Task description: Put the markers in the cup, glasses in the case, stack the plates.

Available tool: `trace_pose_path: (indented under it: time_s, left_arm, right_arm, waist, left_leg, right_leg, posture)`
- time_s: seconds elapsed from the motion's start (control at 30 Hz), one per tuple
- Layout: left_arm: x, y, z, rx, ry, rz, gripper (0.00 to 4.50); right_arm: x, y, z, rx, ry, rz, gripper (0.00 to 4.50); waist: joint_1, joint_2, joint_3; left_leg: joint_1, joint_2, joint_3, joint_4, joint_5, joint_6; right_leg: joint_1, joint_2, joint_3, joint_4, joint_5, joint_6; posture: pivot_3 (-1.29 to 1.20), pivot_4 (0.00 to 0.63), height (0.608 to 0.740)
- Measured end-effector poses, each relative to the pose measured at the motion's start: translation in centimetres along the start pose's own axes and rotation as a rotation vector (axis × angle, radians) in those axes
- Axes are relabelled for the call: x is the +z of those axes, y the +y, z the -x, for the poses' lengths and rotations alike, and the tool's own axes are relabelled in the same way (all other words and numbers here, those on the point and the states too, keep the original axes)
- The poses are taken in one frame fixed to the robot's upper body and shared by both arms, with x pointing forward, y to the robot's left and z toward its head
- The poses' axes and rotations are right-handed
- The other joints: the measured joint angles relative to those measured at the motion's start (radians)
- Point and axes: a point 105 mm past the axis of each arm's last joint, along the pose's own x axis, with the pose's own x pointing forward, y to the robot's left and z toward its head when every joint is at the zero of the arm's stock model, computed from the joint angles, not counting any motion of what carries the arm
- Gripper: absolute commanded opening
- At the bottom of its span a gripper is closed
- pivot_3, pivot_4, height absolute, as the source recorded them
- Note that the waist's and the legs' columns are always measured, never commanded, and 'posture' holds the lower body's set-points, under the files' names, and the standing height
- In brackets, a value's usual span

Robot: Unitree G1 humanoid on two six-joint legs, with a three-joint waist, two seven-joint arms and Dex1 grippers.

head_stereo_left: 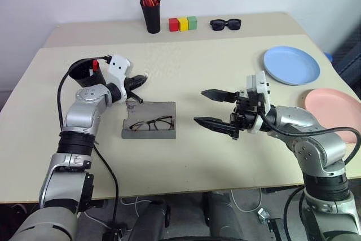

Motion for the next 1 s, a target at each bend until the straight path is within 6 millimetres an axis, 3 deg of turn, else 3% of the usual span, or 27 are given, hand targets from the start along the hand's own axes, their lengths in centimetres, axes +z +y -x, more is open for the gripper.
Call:
trace_pose_path:
  time_s: [0.17, 0.73, 1.0]
  left_arm:
    - [-2.2, -1.2, 0.5, -0.097, 0.128, 0.087, 0.02]
    - [-3.1, -5.3, 5.0, -0.286, 0.279, 0.117, 0.02]
    - [-3.1, -5.4, 5.4, -0.240, 0.232, 0.070, 0.02]
  right_arm:
    - [0.0, -0.2, -0.3, -0.022, -0.010, 0.006, 4.50]
    - [-0.2, -1.8, -0.8, -0.090, 0.006, 0.105, 4.50]
    - [-0.6, -2.2, -1.0, -0.097, 0.021, 0.110, 4.50]
  waist:
    - [0.005, 0.000, 0.000]
    - [0.006, 0.000, 0.000]
    - [0.007, 0.000, 0.000]
  left_leg:
    - [-0.001, 0.000, 0.000, 0.001, 0.000, 0.000]
    - [0.001, 0.001, -0.001, 0.000, 0.000, 0.000]
    - [0.001, 0.001, 0.000, 0.001, 0.000, 0.000]
  right_leg:
    - [0.000, 0.000, 0.000, 0.000, 0.000, 0.000]
    - [0.001, 0.000, 0.000, 0.001, 0.000, 0.000]
    - [0.001, 0.000, 0.000, 0.001, 0.000, 0.000]
  posture:
    - [0.00, 0.150, 0.740]
    - [0.00, 0.150, 0.740]
    - [0.00, 0.150, 0.740]
